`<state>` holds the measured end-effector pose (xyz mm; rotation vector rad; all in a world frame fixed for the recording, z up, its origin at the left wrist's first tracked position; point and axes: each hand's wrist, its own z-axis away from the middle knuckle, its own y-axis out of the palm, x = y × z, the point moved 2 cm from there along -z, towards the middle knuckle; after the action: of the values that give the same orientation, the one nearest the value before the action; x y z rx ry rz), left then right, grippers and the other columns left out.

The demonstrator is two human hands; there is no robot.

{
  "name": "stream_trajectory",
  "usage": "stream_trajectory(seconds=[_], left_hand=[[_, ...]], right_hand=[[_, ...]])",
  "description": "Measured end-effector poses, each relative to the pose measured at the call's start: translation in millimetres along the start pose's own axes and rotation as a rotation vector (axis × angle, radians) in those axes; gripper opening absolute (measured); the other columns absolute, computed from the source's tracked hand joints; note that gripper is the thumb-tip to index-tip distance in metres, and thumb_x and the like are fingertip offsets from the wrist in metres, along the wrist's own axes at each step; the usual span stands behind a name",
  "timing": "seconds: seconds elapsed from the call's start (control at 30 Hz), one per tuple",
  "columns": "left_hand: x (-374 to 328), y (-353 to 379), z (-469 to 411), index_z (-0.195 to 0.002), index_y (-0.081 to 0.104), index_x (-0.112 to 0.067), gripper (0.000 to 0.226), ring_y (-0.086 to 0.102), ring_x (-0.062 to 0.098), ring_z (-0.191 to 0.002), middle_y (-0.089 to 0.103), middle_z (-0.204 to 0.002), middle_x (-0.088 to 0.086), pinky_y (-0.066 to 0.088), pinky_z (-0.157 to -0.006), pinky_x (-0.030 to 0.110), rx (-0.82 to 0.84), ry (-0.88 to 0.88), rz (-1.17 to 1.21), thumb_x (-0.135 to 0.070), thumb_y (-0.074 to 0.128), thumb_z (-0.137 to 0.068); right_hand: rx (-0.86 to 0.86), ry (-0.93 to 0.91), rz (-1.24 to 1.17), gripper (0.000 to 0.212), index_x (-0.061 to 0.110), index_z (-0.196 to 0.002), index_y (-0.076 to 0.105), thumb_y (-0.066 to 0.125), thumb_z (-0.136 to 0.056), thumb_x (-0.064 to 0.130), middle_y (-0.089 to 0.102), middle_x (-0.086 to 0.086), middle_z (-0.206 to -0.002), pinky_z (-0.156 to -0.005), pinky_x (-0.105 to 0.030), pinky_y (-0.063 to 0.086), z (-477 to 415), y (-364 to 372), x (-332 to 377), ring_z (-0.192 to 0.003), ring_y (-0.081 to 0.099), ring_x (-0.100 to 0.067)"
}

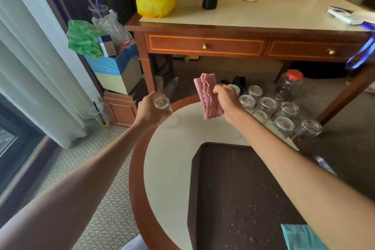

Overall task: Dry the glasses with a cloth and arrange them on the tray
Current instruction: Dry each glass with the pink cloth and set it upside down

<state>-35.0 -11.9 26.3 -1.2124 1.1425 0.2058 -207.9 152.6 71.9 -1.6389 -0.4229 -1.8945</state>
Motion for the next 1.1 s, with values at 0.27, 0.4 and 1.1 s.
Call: stream_trajectory(seconds=[0.27, 0.4, 1.1], left_hand=[[9, 7, -18, -0.130, 0.067, -0.019, 0.061, 0.059, 0.021, -0.106, 0.069, -0.124, 0.004, 0.048, -0.082, 0.033, -0.003, -0.012, -0.021, -0.015, 0.090, -0.074], [7, 6, -25, -0.133, 0.066, -0.018, 0.062, 0.060, 0.027, -0.117, 0.068, -0.129, 0.007, 0.047, -0.084, 0.033, 0.008, -0.007, -0.038, -0.012, 0.088, -0.076], [4, 1, -30, -0.139, 0.050, -0.012, 0.070, 0.060, 0.032, -0.119, 0.063, -0.132, 0.012, 0.054, -0.089, 0.042, 0.106, -0.022, -0.204, -0.023, 0.087, -0.081]], right_hand=[[0.039, 0.086, -0.063, 0.031, 0.022, -0.089, 0.066, 0.048, -0.098, 0.045, 0.069, -0.004, -0.091, -0.077, -0.032, 0.050, -12, 9, -6, -0.088, 0.066, -0.021], [0.065, 0.063, -0.016, 0.056, 0.021, -0.107, 0.069, 0.054, -0.085, 0.071, 0.070, -0.007, -0.105, -0.089, -0.039, 0.054, -16, 13, -8, -0.096, 0.068, -0.022], [0.014, 0.083, -0.092, 0.036, 0.014, -0.112, 0.061, 0.054, -0.099, 0.047, 0.059, -0.008, -0.086, -0.046, -0.026, 0.046, -6, -21, -4, -0.066, 0.058, -0.018]])
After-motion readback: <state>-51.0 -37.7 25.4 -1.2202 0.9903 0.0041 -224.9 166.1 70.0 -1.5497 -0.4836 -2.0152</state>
